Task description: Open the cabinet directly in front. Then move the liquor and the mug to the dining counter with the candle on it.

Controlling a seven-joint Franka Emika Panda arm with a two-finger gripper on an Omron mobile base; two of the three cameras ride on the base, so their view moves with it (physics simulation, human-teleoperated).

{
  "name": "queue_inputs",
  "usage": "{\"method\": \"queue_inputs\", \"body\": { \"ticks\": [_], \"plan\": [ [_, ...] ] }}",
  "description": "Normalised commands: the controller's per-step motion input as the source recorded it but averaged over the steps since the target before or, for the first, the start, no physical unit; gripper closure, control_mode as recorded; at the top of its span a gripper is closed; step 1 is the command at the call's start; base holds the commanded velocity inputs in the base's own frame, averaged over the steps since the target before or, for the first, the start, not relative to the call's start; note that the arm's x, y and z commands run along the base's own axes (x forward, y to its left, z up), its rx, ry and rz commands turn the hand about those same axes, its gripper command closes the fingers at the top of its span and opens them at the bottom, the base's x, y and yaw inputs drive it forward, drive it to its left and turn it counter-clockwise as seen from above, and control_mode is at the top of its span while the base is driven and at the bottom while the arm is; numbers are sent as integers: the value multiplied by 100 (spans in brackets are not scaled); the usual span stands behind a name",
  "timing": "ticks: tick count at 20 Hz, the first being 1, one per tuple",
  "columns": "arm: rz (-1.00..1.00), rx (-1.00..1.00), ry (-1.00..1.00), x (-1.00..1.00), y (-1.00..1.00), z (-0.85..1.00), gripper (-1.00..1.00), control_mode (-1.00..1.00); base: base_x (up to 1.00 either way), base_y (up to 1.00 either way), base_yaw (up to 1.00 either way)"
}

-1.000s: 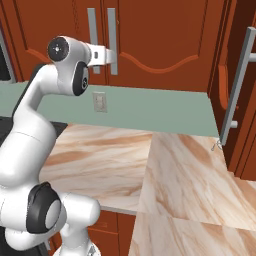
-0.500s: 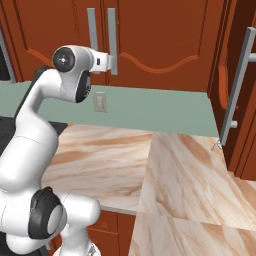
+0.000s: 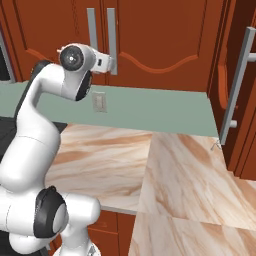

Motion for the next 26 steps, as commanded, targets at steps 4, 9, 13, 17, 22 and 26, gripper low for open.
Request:
{"method": "queue_inputs", "body": {
  "ticks": [4, 9, 13, 17, 22, 26],
  "plan": [
    [0, 1, 6, 0, 94, 6, 100, -100, 0, 0, 0],
    [0, 0, 13, -6, 94, 2, 100, -100, 0, 0, 0],
    [0, 0, 17, -8, 92, 4, 100, -100, 0, 0, 0],
    [0, 3, 23, -42, 85, 16, 100, -100, 0, 0, 0],
    [2, 13, 13, -88, 73, 5, 100, -100, 0, 0, 0],
    [2, 17, 0, -100, 73, 0, 100, -100, 0, 0, 0]
  ]
}}
